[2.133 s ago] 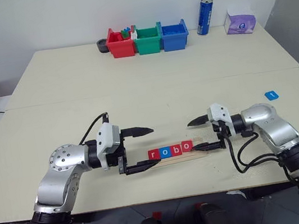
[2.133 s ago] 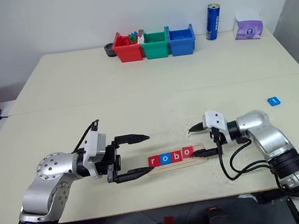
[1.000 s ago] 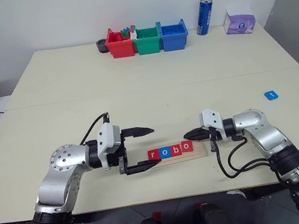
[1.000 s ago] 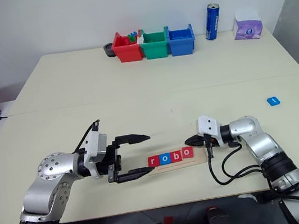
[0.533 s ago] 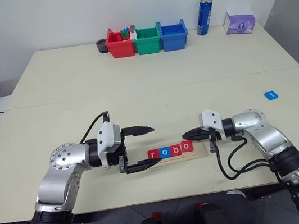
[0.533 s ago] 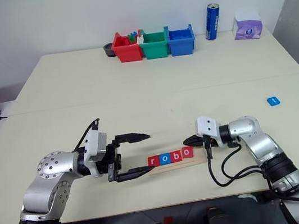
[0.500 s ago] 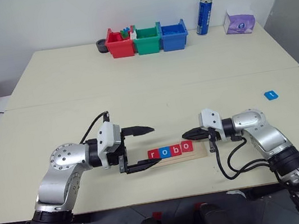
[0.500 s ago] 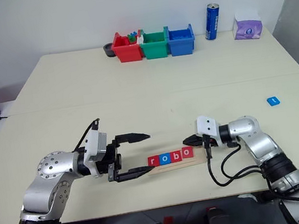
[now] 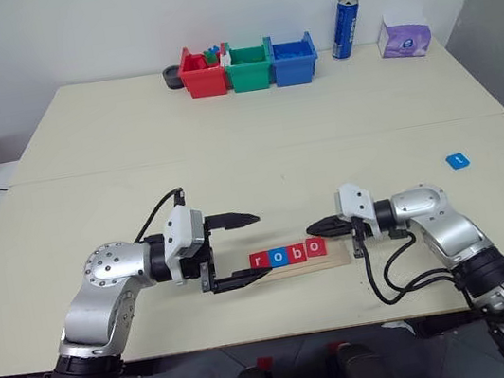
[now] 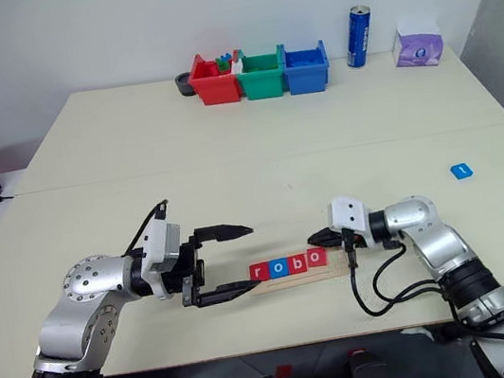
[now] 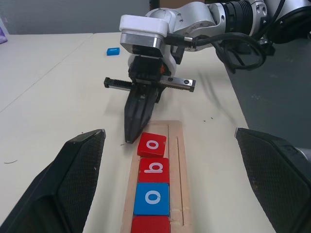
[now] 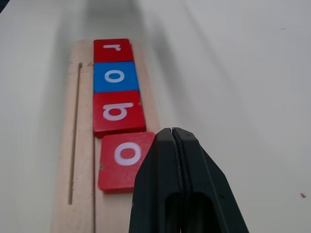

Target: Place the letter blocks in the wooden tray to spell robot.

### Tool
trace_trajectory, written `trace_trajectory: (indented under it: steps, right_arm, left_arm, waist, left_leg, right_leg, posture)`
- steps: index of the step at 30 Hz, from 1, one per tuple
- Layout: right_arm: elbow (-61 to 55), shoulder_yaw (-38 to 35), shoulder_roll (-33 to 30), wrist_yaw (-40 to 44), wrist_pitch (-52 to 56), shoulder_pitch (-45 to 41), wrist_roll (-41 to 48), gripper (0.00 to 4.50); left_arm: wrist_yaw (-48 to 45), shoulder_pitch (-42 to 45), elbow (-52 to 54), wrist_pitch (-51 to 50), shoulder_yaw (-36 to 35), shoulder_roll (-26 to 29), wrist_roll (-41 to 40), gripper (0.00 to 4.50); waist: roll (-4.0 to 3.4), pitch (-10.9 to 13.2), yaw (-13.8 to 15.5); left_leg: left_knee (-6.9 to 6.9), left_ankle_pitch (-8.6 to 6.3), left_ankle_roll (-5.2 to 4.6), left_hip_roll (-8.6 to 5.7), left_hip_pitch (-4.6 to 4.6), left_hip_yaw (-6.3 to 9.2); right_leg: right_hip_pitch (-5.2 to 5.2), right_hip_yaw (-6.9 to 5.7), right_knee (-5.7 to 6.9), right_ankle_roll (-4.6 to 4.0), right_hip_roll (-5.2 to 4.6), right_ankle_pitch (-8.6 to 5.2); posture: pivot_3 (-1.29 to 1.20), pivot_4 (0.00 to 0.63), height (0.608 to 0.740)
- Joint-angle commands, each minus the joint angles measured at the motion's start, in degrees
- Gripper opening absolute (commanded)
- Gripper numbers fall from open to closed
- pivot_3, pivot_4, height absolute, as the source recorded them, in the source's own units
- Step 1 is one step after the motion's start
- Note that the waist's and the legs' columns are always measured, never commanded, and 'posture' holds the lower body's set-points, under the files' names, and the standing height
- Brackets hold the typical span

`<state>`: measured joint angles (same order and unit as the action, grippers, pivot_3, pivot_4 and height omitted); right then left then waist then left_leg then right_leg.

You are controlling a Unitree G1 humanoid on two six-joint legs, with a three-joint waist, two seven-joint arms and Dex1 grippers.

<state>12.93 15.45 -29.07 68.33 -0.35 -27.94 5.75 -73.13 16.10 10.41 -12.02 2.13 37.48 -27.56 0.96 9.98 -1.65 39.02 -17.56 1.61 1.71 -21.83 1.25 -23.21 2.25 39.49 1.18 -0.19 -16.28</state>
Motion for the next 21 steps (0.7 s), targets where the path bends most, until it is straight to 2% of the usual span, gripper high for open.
trace_trajectory:
  steps: [1,12,21]
  right_arm:
    - [-2.94,0.83,-0.63,0.94,-1.68,0.5,-0.27,0.04]
    - [-4.54,-2.58,-0.52,-0.37,3.35,-1.65,4.02,0.04]
    - [-9.96,-4.24,-8.07,3.88,5.28,3.88,6.05,0.04]
  left_arm:
    - [0.04,1.0,0.26,0.97,0.03,0.06,0.14,4.5]
    - [0.04,0.93,0.12,1.41,0.4,-0.31,0.52,4.5]
    - [0.09,0.53,0.08,1.79,0.32,-0.26,0.52,4.5]
  waist:
    - [0.0,0.0,0.0]
    - [0.0,0.0,0.01]
    - [0.01,0.0,0.19]
  left_leg:
    - [0.0,0.0,0.0,0.0,0.01,0.0]
    - [0.0,0.0,0.0,0.0,0.01,0.01]
    - [0.0,0.0,0.0,0.0,-0.03,0.03]
  right_leg:
    - [0.0,0.0,0.01,0.0,0.0,0.0]
    - [0.0,-0.01,0.03,0.0,0.01,0.0]
    - [0.01,-0.03,-0.04,0.0,-0.02,0.0]
  posture:
    - [0.0,0.15,0.74]
    - [0.0,0.15,0.74]
    - [0.0,0.15,0.74]
